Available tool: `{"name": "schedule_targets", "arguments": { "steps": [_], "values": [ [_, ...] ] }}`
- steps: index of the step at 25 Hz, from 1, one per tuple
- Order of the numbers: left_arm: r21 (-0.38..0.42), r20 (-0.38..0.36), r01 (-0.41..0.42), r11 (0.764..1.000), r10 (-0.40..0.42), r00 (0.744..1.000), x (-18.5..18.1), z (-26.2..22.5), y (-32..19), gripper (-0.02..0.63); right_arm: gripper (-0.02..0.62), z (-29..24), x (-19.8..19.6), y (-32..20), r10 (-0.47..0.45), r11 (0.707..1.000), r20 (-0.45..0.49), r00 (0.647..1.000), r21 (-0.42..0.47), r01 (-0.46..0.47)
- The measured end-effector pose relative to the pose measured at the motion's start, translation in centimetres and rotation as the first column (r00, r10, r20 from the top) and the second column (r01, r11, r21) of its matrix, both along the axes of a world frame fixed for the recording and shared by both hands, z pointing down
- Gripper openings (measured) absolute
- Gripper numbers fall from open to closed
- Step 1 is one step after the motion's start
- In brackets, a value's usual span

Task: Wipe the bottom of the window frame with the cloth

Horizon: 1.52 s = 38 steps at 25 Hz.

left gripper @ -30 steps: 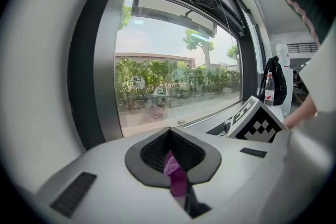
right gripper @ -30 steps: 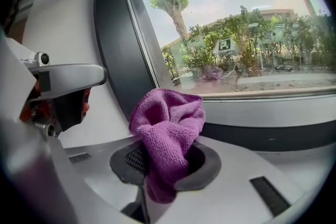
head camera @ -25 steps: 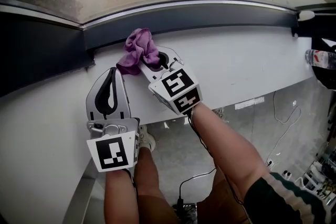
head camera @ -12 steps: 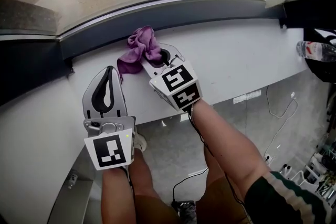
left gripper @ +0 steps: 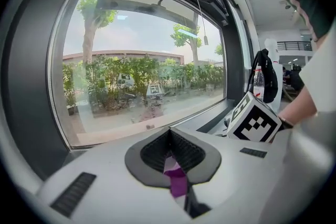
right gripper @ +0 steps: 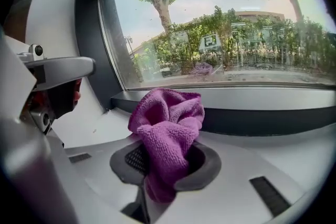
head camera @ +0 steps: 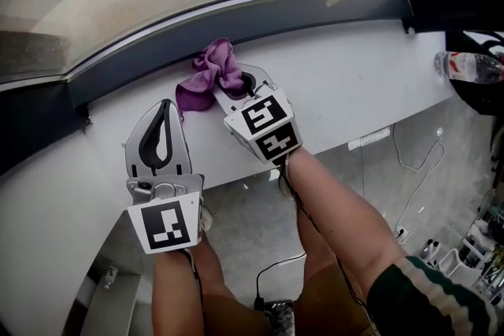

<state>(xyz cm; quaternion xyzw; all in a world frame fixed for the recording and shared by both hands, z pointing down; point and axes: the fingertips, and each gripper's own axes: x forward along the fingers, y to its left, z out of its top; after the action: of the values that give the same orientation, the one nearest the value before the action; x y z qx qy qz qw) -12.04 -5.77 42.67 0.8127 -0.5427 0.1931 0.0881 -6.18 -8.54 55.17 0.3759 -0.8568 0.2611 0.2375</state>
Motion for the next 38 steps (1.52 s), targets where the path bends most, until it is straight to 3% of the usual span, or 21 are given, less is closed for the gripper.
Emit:
{"name": "schedule_targets", "arguments": {
  "steps": [22, 38],
  "values": [
    [-0.02, -0.018, -0.123, 0.992, 0.123, 0.992, 11.9, -0.1, -2.3, 0.009, 0.106, 0.6, 13.6, -1.2, 0.128, 0.992, -0.057, 0.99, -0.006, -0.129],
    [-0.03, -0.049, -0.228, 0.973, 0.226, 0.973, 23.0, 0.4, -2.4, 0.009, 0.106, 0.7, 25.2, -2.1, 0.231, 0.973, -0.091, 0.969, 0.027, -0.23]
  ]
}}
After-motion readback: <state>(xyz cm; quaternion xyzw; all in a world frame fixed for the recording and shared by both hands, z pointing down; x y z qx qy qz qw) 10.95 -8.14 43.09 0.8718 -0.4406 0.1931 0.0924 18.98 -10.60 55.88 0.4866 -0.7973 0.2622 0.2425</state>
